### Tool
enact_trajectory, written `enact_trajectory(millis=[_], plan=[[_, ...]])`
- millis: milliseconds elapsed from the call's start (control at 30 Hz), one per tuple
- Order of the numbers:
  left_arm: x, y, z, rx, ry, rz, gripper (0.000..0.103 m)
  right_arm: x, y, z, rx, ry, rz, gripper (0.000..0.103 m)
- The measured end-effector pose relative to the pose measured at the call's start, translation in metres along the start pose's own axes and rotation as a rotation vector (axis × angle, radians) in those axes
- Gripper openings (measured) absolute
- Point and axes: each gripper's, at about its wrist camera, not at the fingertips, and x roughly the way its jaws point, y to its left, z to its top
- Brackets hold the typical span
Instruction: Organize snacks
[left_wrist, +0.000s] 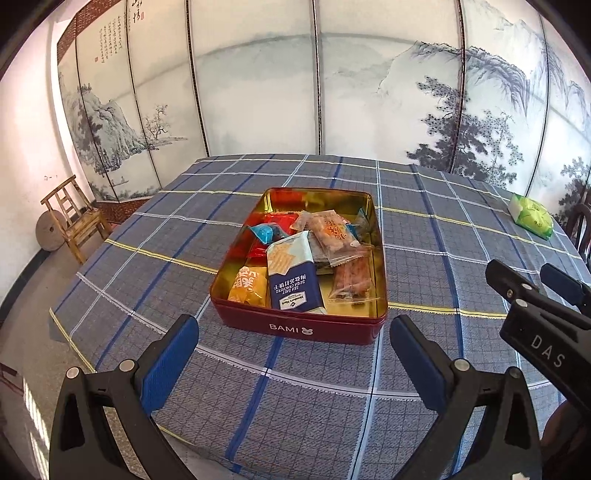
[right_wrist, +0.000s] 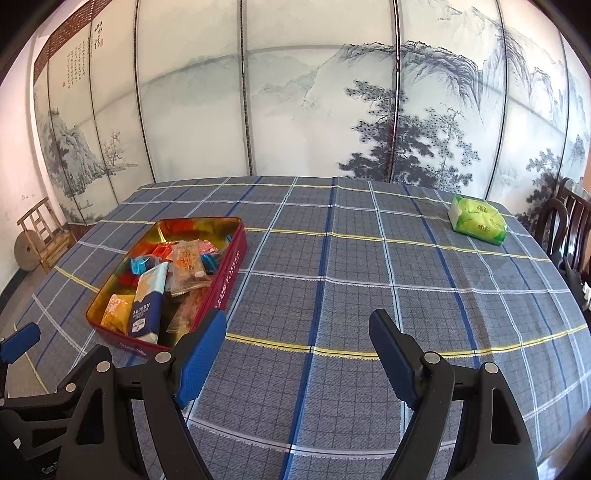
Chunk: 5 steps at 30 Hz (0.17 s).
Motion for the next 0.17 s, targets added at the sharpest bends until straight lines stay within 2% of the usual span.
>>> enact_trajectory(millis=[167], plan=[[-0.0001,-0.0015,0.0002,0.011,-0.004,0.006,0.103,0.0006,-0.0002,0.0000,-0.003,0.001,0.000,0.080]])
